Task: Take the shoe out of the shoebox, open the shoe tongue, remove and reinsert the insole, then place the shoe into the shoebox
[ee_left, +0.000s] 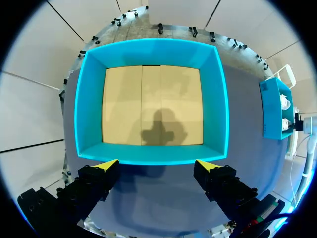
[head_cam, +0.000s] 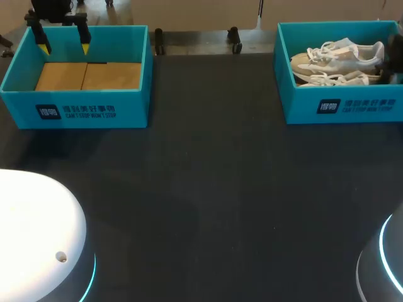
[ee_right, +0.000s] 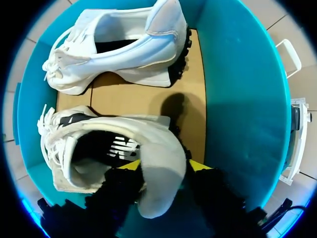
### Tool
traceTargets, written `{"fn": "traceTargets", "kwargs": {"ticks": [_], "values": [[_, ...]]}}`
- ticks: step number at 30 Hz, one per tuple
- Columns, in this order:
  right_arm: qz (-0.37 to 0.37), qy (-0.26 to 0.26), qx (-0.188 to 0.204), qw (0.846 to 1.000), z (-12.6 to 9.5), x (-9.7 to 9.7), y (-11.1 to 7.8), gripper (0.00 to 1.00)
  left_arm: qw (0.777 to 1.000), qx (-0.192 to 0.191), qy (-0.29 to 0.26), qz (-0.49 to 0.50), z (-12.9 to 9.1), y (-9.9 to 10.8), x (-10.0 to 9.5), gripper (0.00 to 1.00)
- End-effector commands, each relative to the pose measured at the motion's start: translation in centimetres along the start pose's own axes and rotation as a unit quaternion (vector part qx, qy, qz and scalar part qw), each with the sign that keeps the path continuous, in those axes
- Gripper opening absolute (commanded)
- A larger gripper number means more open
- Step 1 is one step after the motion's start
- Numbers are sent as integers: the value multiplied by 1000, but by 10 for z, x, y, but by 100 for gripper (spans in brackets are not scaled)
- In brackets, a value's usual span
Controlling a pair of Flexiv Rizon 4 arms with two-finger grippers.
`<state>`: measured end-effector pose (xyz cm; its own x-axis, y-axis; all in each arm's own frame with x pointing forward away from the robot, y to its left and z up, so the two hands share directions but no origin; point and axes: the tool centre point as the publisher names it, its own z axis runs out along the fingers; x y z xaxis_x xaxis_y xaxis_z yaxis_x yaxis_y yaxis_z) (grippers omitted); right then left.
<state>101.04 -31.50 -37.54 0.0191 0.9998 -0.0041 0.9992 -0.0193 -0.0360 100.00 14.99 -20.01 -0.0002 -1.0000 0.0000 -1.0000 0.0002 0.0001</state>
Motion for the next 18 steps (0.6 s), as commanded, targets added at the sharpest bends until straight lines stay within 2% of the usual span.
{"fn": "traceTargets", "kwargs": {"ticks": [1,2,3,18], "values": [[1,-1,-3,1000,5,6,-1,21,1000,0,0,0,0,0,0,100],[6,-3,-4,1000,5,6,-1,6,1000,0,0,0,0,0,0,100],[7,-3,-5,1000,5,6,-1,0,1000,0,0,0,0,0,0,100],[47,-23,-38,998,-13,4,-3,0,1000,0,0,0,0,0,0,100]]}}
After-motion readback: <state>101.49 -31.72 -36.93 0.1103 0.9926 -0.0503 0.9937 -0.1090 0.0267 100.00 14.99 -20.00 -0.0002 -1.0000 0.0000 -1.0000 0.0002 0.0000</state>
